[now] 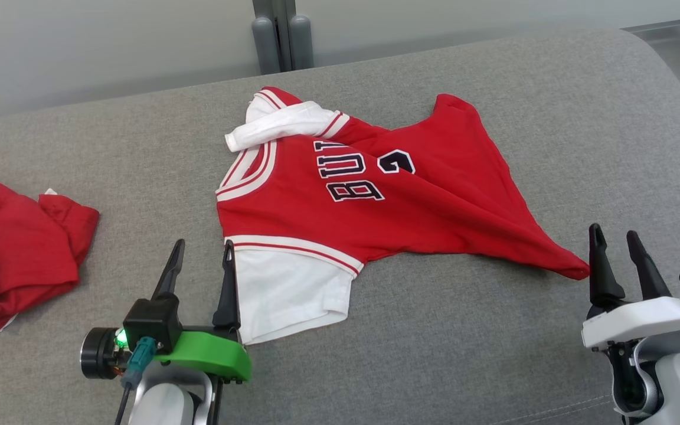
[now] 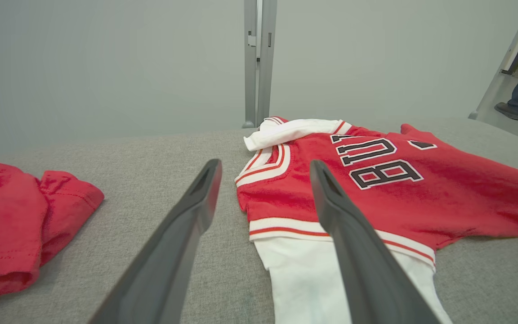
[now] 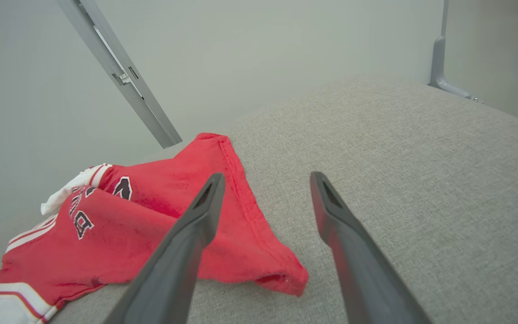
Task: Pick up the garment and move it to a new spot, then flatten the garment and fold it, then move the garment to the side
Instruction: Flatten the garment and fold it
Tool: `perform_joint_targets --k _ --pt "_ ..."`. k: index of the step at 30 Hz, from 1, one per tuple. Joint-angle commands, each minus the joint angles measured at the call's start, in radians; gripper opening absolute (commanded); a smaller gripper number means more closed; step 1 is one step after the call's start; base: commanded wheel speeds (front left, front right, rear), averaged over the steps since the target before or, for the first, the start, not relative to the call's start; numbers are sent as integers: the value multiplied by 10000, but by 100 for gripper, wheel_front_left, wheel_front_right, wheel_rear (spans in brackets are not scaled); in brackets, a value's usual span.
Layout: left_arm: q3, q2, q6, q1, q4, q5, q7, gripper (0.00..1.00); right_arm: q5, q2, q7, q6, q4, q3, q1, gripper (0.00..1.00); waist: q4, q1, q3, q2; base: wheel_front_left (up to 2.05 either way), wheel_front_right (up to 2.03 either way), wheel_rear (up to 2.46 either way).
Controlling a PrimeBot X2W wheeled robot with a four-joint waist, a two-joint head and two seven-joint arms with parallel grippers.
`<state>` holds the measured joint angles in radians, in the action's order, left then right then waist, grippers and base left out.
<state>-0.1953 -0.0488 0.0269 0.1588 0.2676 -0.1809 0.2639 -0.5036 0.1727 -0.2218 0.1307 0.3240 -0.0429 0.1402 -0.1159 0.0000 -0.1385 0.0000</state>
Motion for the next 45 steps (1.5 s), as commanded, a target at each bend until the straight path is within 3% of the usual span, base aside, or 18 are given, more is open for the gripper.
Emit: perform_joint_targets --k 1,11,18,25,26,27,31,35,40,45 --pt "-39 -31 -37 -17 109 13 7 100 165 -114 -177 1 -154 -123 104 100 18 0 18 0 0 0 0" --pt "-580 -32 -35 -30 963 -328 7 100 970 -533 -434 1 -869 -6 62 100 260 0 -77 0 0 0 0" --pt "-1267 -34 -192 469 3285 -553 -54 100 1122 -627 -437 1 -994 -109 12 100 280 0 -242 0 0 0 0" --pt "-1848 -34 -361 935 4609 -1033 -373 99 1056 -706 -439 1 -912 -177 122 100 243 0 -356 0 0 0 0" --pt "-1968 -34 -479 986 4726 -1108 -405 45 1068 -708 -439 1 -904 -164 133 100 240 0 -364 0 0 0 0" --pt "-2089 -12 -566 1044 4784 -1128 -394 0 1080 -704 -439 1 -896 -159 140 100 237 0 -368 0 0 0 0" --pt "-2460 -18 -795 1219 4845 -1284 -255 0 1155 -663 -440 1 -804 -218 141 100 225 0 -331 0 0 0 0" --pt "-2292 -35 -469 1417 4525 -1384 -34 0 1334 -572 -440 1 -595 -217 70 100 223 0 -241 0 0 0 0" --pt "-1294 -67 111 1229 2771 -1141 9 0 1346 -568 -433 1 311 -395 -126 100 277 0 -165 0 0 0 0" --pt "-408 -55 280 647 1278 -751 3 0 992 -661 -176 1 1103 -371 -148 100 278 0 -137 0 0 0 0"
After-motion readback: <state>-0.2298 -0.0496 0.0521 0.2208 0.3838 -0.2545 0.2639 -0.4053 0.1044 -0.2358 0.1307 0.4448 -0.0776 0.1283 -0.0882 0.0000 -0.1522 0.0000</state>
